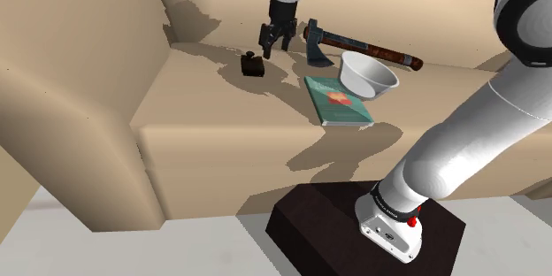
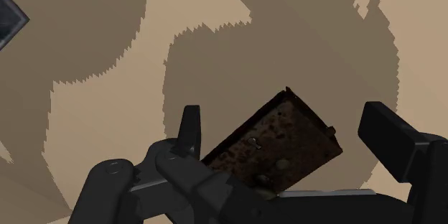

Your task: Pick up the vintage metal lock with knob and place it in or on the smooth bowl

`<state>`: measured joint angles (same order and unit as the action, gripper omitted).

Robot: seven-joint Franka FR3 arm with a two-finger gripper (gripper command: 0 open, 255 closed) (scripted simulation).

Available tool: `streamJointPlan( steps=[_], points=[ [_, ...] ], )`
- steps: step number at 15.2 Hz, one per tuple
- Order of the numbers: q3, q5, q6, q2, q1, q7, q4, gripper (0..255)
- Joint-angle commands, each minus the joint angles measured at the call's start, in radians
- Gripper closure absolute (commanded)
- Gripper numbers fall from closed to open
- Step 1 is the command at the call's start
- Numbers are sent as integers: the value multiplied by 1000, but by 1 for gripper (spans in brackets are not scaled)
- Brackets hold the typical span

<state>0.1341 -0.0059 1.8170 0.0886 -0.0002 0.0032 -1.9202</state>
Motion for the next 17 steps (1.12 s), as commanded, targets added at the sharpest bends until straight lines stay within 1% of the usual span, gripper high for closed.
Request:
streamJointPlan(
  steps=[1,6,13,17],
  points=[
    [6,-18,1,-77,3,11,86,0],
    [15,-67,-18,-268,19,35,319,0],
    [13,-69,73,-276,17,37,236,0],
    [13,-70,81,-277,17,38,229,0]
  ],
)
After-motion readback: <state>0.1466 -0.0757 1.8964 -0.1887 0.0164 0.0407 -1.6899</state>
